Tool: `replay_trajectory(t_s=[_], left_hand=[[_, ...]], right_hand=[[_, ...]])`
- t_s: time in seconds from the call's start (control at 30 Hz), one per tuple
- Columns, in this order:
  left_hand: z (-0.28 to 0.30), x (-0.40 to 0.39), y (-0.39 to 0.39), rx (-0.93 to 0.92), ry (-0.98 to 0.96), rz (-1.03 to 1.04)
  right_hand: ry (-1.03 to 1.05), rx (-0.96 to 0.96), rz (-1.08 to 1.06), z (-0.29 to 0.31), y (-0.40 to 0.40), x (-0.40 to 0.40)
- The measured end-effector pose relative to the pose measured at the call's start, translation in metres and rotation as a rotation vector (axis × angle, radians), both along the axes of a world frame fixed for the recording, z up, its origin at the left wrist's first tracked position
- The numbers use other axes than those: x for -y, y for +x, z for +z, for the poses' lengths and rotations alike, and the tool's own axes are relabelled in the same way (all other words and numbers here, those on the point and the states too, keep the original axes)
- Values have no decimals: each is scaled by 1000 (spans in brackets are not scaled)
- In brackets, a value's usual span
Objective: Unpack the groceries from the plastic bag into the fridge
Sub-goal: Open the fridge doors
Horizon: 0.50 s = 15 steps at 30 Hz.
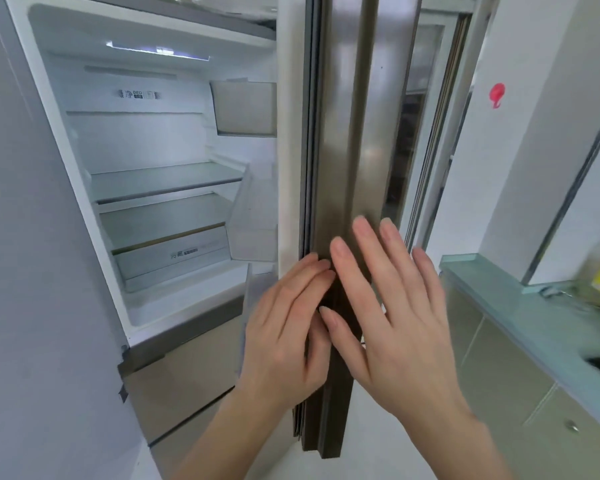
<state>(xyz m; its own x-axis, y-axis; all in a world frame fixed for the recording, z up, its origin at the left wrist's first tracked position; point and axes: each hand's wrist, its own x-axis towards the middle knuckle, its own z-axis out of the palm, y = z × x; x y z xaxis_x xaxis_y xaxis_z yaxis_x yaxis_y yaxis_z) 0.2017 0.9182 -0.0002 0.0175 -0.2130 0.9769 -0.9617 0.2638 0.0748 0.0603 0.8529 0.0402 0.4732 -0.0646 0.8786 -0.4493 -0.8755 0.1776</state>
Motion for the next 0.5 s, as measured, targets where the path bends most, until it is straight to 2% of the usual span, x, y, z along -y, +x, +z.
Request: replay_trajectory(t_s=[0.1, 0.23, 0.4, 0.5], left_hand=[[3, 8, -3, 15, -26, -27], [6, 17, 2, -28, -11, 84], [10, 35, 9, -141, 98, 237], [9, 50, 8, -176, 181, 225]], right_hand=[[-19, -59, -52, 7, -4, 4], [64, -134, -167, 1, -12, 24], [116, -108, -274, -8, -27, 50], [129, -80, -294, -9, -40, 69]])
